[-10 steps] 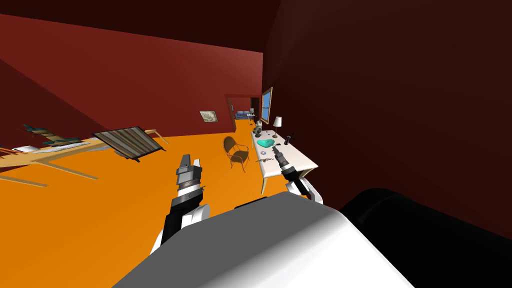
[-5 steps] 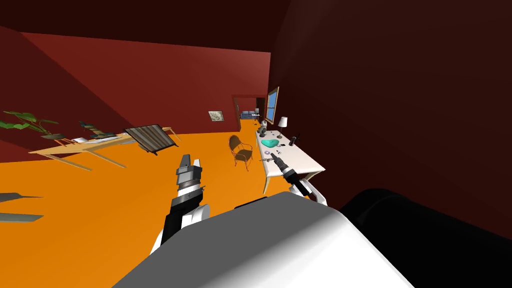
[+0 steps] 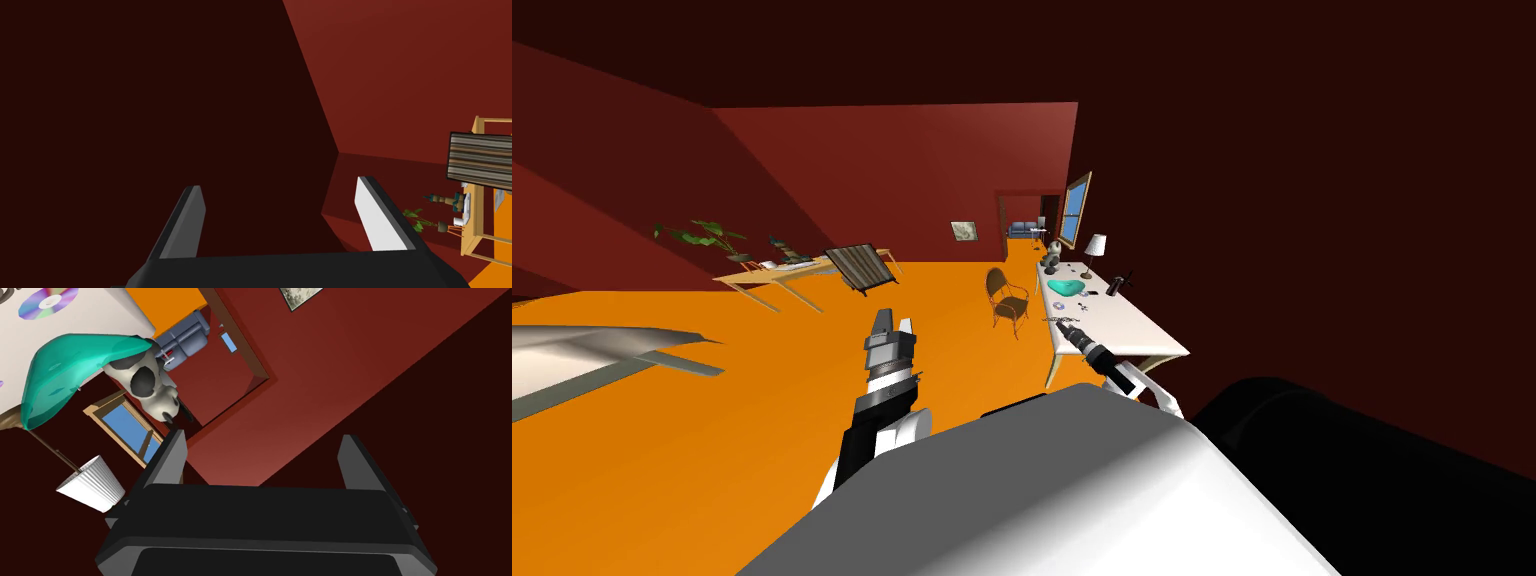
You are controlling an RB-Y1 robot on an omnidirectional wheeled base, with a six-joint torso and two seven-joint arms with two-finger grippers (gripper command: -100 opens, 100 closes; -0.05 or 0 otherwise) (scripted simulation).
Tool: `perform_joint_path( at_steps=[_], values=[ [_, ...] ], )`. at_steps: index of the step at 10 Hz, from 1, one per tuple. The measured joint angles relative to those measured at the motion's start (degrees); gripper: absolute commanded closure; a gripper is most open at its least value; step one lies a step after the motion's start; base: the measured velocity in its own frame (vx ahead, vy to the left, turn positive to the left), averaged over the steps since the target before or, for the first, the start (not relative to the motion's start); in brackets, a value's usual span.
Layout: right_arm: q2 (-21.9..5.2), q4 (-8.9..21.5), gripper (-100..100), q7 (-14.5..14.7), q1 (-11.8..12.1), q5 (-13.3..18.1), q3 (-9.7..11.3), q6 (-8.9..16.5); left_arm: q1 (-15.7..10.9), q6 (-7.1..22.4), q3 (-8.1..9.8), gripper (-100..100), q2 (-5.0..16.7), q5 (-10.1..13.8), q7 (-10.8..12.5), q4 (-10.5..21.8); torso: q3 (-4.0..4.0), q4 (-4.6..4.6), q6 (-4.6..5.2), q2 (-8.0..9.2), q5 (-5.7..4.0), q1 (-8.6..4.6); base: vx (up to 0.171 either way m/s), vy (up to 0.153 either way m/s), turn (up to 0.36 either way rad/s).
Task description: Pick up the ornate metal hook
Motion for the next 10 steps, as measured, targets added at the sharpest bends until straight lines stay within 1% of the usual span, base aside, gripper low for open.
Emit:
perform_joint_path(
  at_steps=[1, 2, 3, 4, 5, 6, 7, 8, 9, 10],
  values=[
    [-1.1, 1.0, -100, 0.9, 0.2, 0.7, 0.5, 0.5, 0.0, 0.0, 0.01, 0, 0.0, 0.0, 0.0, 0.0, -0.02, 0.00, 0.04, -0.03, 0.00, -0.05, -0.012, 0.031, 0.171],
    [-2.6, 2.4, -100, 1.5, 0.1, 1.6, 1.2, 1.4, 0.0, 0.0, 0.00, 0, 0.0, 0.0, 0.0, 0.0, -0.04, -0.01, 0.00, -0.07, -0.01, -0.06, -0.007, 0.019, 0.092],
    [-4.0, 2.0, -100, 1.8, 0.6, 1.9, 1.4, 2.6, 0.0, 0.0, 0.01, 0, 0.0, 0.0, 0.0, 0.0, -0.04, -0.01, 0.04, -0.08, 0.00, -0.09, -0.003, 0.025, 0.231],
    [-5.8, 1.8, -100, 2.2, 1.9, 2.7, 1.7, 3.7, 0.0, 0.0, 0.00, 0, 0.0, 0.0, 0.0, 0.0, -0.05, -0.01, 0.00, -0.09, -0.01, -0.08, 0.000, 0.016, 0.109],
    [-6.7, 2.5, -100, 2.6, 2.0, 3.0, 1.9, 4.2, 0.0, 0.0, 0.01, 0, 0.0, 0.0, 0.0, 0.0, -0.06, -0.02, 0.04, -0.11, -0.01, -0.11, 0.003, 0.024, 0.168],
    [-7.8, 4.4, -100, 3.1, 2.1, 3.9, 2.4, 4.3, 0.0, 0.0, 0.01, 0, 0.0, 0.0, 0.0, 0.0, -0.07, -0.02, 0.02, -0.13, -0.02, -0.10, 0.020, 0.036, 0.338],
    [-9.7, 5.7, -100, 3.7, 2.5, 4.9, 3.2, 5.3, 0.0, 0.0, 0.00, 0, 0.0, 0.0, 0.0, 0.0, -0.10, -0.03, -0.01, -0.19, 0.00, -0.07, 0.039, 0.031, 0.291],
    [-11.6, 7.6, -100, 4.3, 3.4, 6.0, 3.7, 5.7, 0.0, 0.0, 0.01, 0, 0.0, 0.0, 0.0, 0.0, -0.14, -0.05, 0.02, -0.24, -0.01, -0.08, 0.028, 0.015, 0.092],
    [-12.6, 8.2, -100, 4.8, 3.5, 6.7, 4.3, 6.4, 0.0, 0.0, 0.01, 0, 0.0, 0.0, 0.0, 0.0, -0.13, -0.04, 0.04, -0.23, -0.01, -0.11, 0.027, 0.016, 0.219],
    [-13.8, 9.3, -100, 5.3, 4.2, 7.7, 4.9, 6.8, 0.0, 0.0, 0.01, 0, 0.0, 0.0, 0.0, 0.0, -0.12, -0.04, 0.02, -0.22, -0.01, -0.12, 0.027, 0.007, 0.105]
  ],
)
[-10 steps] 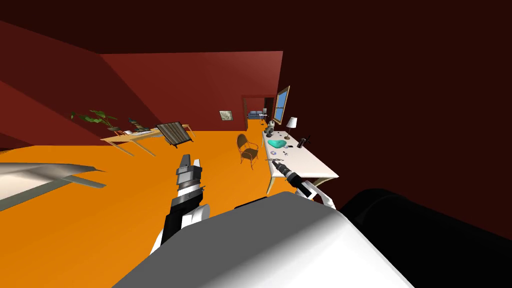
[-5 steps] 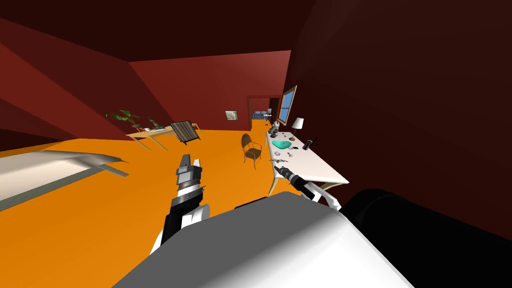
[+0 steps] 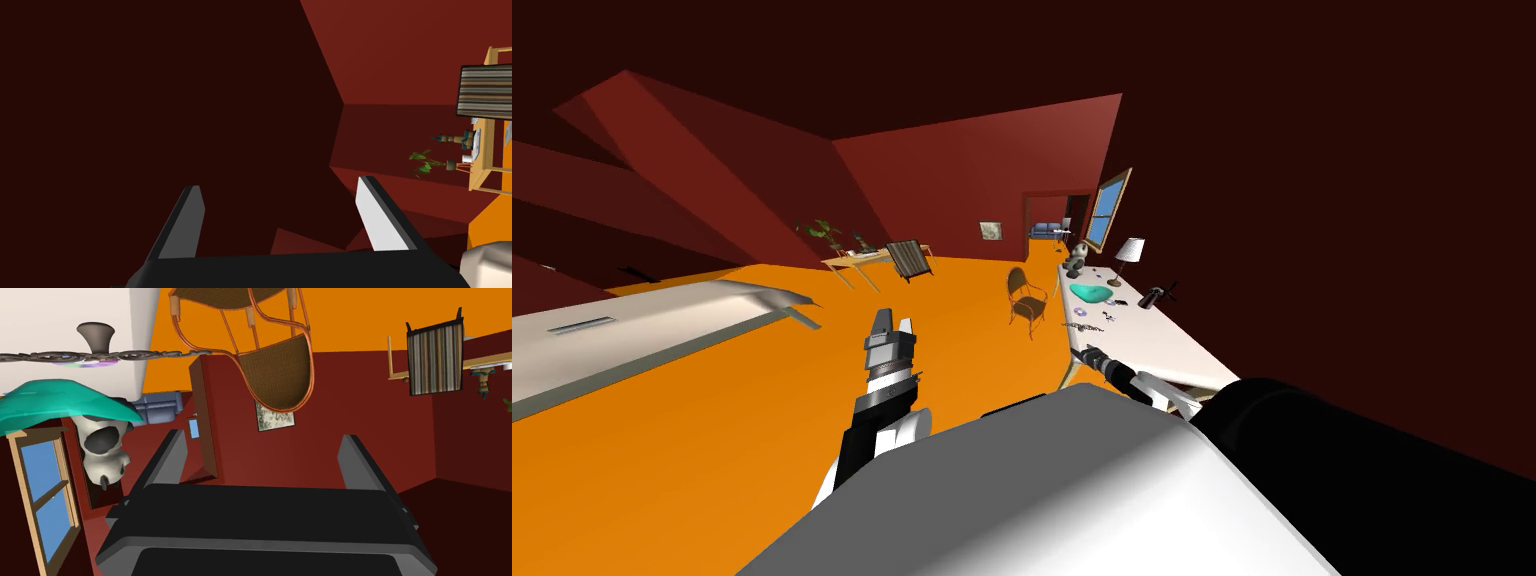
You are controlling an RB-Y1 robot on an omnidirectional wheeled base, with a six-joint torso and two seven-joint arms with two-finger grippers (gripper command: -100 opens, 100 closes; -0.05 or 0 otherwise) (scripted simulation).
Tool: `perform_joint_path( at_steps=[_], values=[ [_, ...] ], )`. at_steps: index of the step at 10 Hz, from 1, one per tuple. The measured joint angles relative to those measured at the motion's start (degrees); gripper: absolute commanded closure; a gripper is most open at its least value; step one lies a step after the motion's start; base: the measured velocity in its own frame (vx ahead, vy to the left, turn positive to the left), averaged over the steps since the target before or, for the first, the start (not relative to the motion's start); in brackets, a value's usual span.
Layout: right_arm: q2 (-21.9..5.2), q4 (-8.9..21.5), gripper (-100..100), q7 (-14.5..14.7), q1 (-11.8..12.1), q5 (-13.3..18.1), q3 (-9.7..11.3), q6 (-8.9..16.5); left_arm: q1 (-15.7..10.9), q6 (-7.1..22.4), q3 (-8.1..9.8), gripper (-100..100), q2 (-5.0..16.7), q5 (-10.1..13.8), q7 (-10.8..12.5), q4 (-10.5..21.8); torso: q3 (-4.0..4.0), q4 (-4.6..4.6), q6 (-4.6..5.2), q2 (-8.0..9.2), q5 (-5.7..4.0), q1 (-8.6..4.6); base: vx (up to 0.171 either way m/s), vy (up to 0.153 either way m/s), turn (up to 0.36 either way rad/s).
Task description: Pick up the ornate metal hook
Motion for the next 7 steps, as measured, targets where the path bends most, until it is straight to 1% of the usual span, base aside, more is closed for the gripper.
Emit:
perform_joint_path(
  at_steps=[1, 2, 3, 4, 5, 6, 7],
  values=[
    [-1.1, 0.8, -100, 0.1, 0.0, 0.3, 0.3, 0.2, 0.0, 0.0, 0.01, 0, 0.0, 0.0, 0.0, 0.0, 0.00, 0.00, 0.03, 0.00, 0.00, -0.02, 0.041, 0.015, 0.224],
    [-2.5, 1.8, -100, 0.3, 0.9, 1.0, 0.6, 0.2, 0.0, 0.0, 0.00, 0, 0.0, 0.0, 0.0, 0.0, -0.02, -0.01, 0.00, -0.04, 0.00, -0.01, 0.061, 0.001, 0.304],
    [-3.7, 3.6, -100, 0.9, 0.8, 2.3, 2.0, 0.8, 0.0, 0.0, 0.00, 0, 0.0, 0.0, 0.0, 0.0, -0.06, -0.02, -0.01, -0.11, -0.02, -0.05, 0.052, -0.006, 0.100],
    [-5.1, 4.5, -100, 0.9, 0.7, 2.6, 2.5, 1.1, 0.0, 0.0, 0.01, 0, 0.0, 0.0, 0.0, 0.0, -0.06, -0.02, 0.04, -0.10, -0.01, -0.07, 0.061, 0.011, 0.212],
    [-7.0, 5.3, -100, 0.7, 1.2, 3.1, 3.2, 1.5, 0.0, 0.0, 0.00, 0, 0.0, 0.0, 0.0, 0.0, -0.07, -0.02, 0.00, -0.13, 0.00, -0.02, 0.084, 0.004, 0.293],
    [-9.1, 6.5, -100, 0.8, 2.3, 4.0, 3.6, 1.3, 0.0, 0.0, 0.00, 0, 0.0, 0.0, 0.0, 0.0, -0.11, -0.04, 0.01, -0.20, 0.00, -0.04, 0.060, -0.009, 0.085],
    [-9.3, 8.0, -100, 1.1, 2.4, 4.8, 4.0, 0.9, 0.0, 0.0, 0.01, 0, 0.0, 0.0, 0.0, 0.0, -0.08, -0.03, 0.05, -0.13, -0.02, -0.06, 0.059, -0.005, 0.196]
  ],
)
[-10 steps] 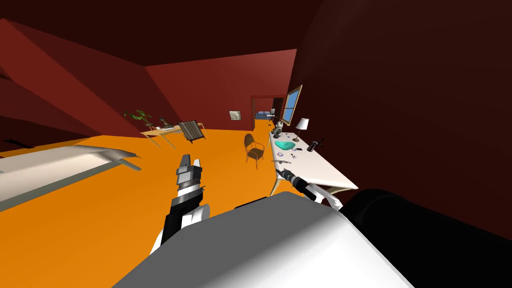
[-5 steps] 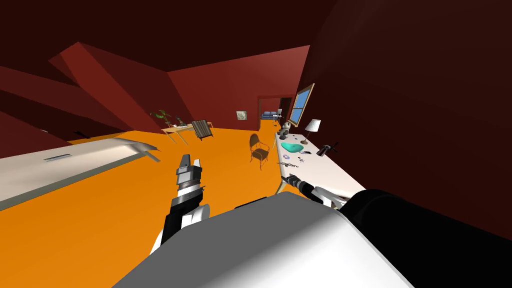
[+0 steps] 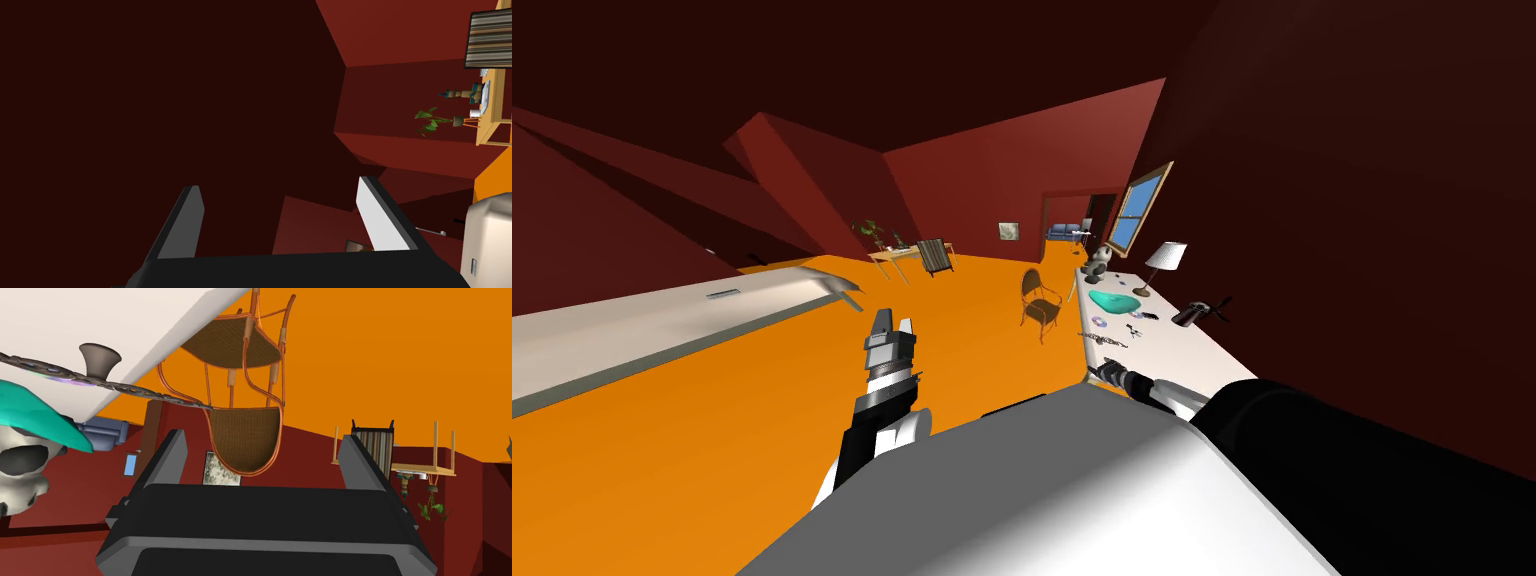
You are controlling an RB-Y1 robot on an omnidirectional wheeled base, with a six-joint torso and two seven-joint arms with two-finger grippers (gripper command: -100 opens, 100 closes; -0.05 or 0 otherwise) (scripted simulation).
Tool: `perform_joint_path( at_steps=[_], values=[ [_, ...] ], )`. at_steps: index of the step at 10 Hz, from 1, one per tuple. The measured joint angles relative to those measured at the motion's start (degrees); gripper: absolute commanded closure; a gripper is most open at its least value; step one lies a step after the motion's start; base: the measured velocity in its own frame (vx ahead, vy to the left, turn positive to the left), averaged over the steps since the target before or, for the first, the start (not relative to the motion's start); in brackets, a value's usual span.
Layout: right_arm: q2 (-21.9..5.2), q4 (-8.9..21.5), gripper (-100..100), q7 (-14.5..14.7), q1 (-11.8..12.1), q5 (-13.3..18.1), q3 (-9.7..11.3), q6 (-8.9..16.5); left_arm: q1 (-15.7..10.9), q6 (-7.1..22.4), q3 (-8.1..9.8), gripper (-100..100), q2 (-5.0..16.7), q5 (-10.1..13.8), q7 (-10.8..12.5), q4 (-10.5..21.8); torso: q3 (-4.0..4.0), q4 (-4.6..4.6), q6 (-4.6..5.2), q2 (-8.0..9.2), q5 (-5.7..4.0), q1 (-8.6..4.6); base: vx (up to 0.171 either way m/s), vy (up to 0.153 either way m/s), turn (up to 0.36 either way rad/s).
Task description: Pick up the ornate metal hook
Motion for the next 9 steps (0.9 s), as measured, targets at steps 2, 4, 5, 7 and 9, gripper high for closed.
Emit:
perform_joint_path(
  at_steps=[2, 4, 5, 7, 9],
  values=[
    [-1.9, 3.6, -100, 0.6, 0.1, 2.1, 2.2, -0.1, 0.0, 0.0, 0.00, 0, 0.0, 0.0, 0.0, 0.0, -0.05, -0.01, -0.05, -0.09, 0.00, -0.08, 0.082, -0.030, 0.194],
    [-3.8, 5.4, -100, 0.6, 1.0, 3.4, 3.1, -0.2, 0.0, 0.0, 0.00, 0, 0.0, 0.0, 0.0, 0.0, 0.00, 0.00, -0.03, 0.00, -0.01, -0.05, 0.066, -0.027, 0.223],
    [-6.1, 6.6, -100, 0.2, 1.2, 3.9, 4.4, -0.2, 0.0, 0.0, 0.00, 0, 0.0, 0.0, 0.0, 0.0, -0.03, -0.01, -0.05, -0.06, 0.00, -0.10, 0.119, -0.040, 0.279],
    [-8.7, 9.6, -100, 0.1, 2.0, 6.0, 6.8, -0.4, 0.0, 0.0, 0.00, 0, 0.0, 0.0, 0.0, 0.0, -0.14, -0.05, -0.04, -0.24, -0.03, -0.14, 0.102, -0.044, 0.171],
    [-9.6, 13.0, -100, 0.4, 3.0, 7.4, 6.5, -2.5, 0.0, 0.0, 0.00, 0, 0.0, 0.0, 0.0, 0.0, -0.03, -0.01, -0.01, -0.05, 0.00, -0.03, 0.076, -0.033, 0.168]
  ],
)
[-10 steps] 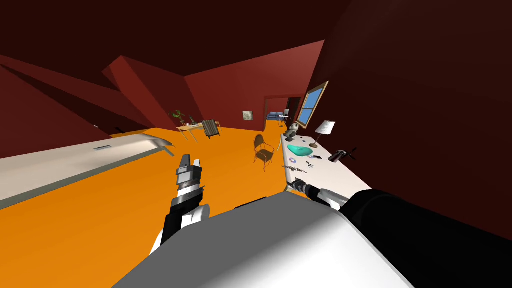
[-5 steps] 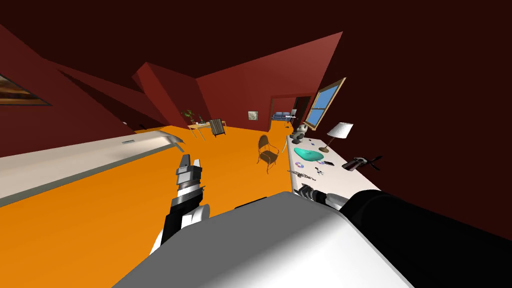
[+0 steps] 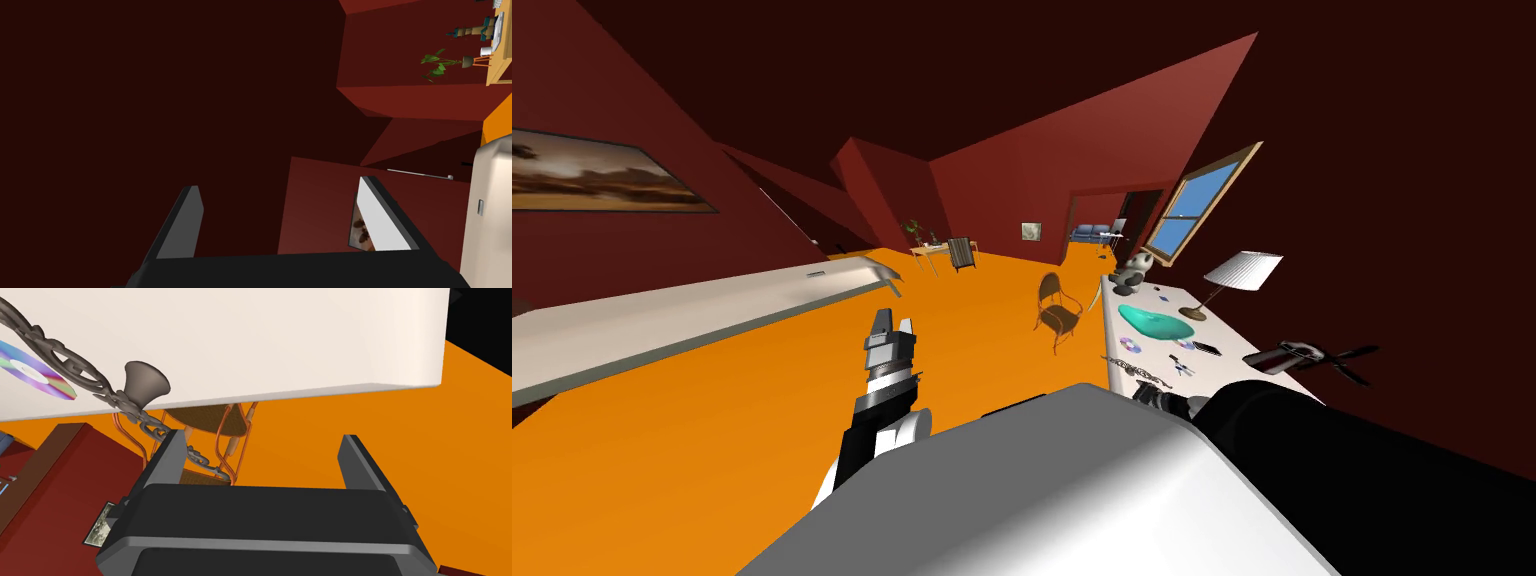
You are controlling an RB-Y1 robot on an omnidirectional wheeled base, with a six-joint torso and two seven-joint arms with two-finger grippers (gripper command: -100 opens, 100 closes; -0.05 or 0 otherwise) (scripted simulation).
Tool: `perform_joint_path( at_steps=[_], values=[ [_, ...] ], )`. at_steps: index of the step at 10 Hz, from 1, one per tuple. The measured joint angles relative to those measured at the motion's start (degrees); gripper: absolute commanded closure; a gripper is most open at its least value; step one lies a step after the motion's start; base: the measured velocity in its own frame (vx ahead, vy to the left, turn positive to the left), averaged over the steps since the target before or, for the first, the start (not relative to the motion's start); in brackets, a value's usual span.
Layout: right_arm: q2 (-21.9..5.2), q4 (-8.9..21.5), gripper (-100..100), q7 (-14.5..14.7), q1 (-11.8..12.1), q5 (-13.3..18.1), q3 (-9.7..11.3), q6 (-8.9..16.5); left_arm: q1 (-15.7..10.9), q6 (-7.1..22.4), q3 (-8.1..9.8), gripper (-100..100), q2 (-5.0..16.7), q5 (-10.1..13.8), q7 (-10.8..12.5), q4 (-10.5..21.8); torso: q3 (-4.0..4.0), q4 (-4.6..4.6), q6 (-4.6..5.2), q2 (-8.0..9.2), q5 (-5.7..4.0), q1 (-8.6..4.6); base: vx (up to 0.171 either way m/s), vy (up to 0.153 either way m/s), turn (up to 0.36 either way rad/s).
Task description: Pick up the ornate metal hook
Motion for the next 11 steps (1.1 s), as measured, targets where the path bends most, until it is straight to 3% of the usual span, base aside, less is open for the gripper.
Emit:
perform_joint_path(
  at_steps=[1, 3, 7, 8, 9, 10, 11],
  values=[
    [-2.2, -0.5, -100, -0.4, 1.3, 0.4, 1.1, 0.3, 0.0, 0.0, 0.00, 0, 0.0, 0.0, 0.0, 0.0, -0.03, -0.01, -0.02, -0.05, 0.00, -0.03, 0.064, -0.044, 0.112],
    [-2.7, 2.0, -100, -0.3, 1.0, 1.7, 2.4, -0.1, 0.0, 0.0, 0.00, 0, 0.0, 0.0, 0.0, 0.0, 0.01, 0.01, 0.00, 0.02, -0.01, 0.00, 0.072, -0.038, 0.179],
    [-6.3, 6.8, -100, -0.8, 1.7, 4.3, 6.0, -1.5, 0.0, 0.0, 0.01, 0, 0.0, 0.0, 0.0, 0.0, -0.02, 0.00, 0.01, -0.03, -0.03, -0.07, 0.078, -0.061, 0.188],
    [-7.1, 7.2, -100, -0.6, 3.3, 5.1, 5.9, -1.8, 0.0, 0.0, 0.01, 0, 0.0, 0.0, 0.0, 0.0, -0.02, -0.01, 0.01, -0.03, -0.02, -0.10, 0.072, -0.067, 0.113],
    [-7.8, 8.0, -100, -0.6, 3.4, 5.5, 6.5, -2.2, 0.0, 0.0, 0.01, 0, 0.0, 0.0, 0.0, 0.0, -0.02, 0.00, 0.02, -0.03, -0.03, -0.08, 0.030, -0.028, 0.020],
    [-7.9, 8.1, 0, -0.6, 3.4, 5.6, 6.6, -2.3, 0.0, 0.0, 0.01, 0, 0.0, 0.0, 0.0, 0.0, 0.05, 0.02, 0.05, 0.09, -0.01, 0.05, 0.006, -0.006, 0.000],
    [-7.9, 8.1, -100, -0.6, 3.4, 5.6, 6.6, -2.3, 0.0, 0.0, 0.00, 0, 0.0, 0.0, 0.0, 0.0, 0.11, 0.05, 0.05, 0.19, 0.02, 0.15, 0.005, -0.029, 0.059]
  ],
)
